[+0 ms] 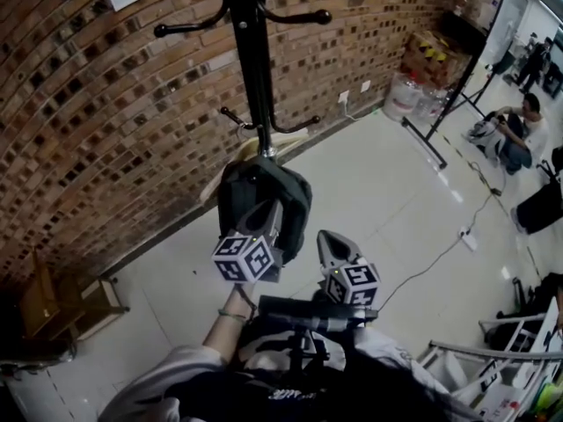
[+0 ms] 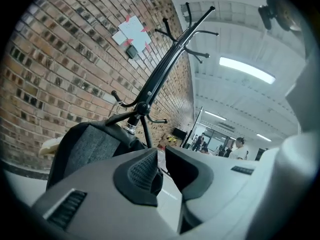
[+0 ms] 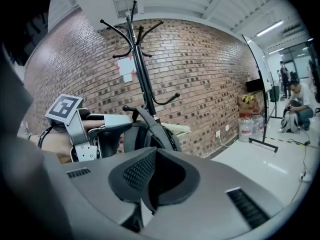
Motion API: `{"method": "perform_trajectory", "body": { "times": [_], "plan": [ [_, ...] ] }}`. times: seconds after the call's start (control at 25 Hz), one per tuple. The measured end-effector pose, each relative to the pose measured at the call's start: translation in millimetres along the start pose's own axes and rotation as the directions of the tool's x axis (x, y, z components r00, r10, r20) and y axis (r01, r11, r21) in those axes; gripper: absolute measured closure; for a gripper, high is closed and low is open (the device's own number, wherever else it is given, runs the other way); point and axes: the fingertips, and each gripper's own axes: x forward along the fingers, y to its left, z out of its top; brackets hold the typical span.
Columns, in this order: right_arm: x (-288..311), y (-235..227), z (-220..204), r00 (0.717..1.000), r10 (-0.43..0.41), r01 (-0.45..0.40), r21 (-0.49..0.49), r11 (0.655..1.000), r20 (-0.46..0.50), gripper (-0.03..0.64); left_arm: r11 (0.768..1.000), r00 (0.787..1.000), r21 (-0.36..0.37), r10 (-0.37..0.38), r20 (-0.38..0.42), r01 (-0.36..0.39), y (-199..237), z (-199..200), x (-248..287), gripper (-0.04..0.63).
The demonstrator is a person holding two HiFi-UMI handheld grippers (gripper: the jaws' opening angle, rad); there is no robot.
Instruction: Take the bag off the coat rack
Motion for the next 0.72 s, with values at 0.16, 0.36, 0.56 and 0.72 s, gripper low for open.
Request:
{"method": "perform_trajectory", "body": {
  "times": [0.16, 0.36, 0.56, 0.72],
  "plan": [
    [15, 0, 11, 0.999, 0.037, -0.038, -0.035, 0.999, -0.018, 0.606, 1.0, 1.0, -0.01, 0.017, 0.013, -0.017, 5, 5, 11, 0.531],
    [33, -8, 24, 0.994, 0.095, -0.098, -0.072, 0.993, -0.044, 0.606, 0.998, 0.998, -0.022, 0.055, 0.044, -0.054, 9, 15, 29, 0.495],
    [50, -16, 35, 0.987, 0.15, -0.156, -0.097, 0.983, -0.065, 0.606, 0.992, 0.991, -0.042, 0.12, 0.063, -0.118, 22, 20, 43, 0.463],
    [62, -23, 39, 0.977, 0.191, -0.2, -0.111, 0.973, -0.09, 0.606, 0.988, 0.985, -0.06, 0.15, 0.086, -0.145, 28, 27, 52, 0.463]
  ]
}}
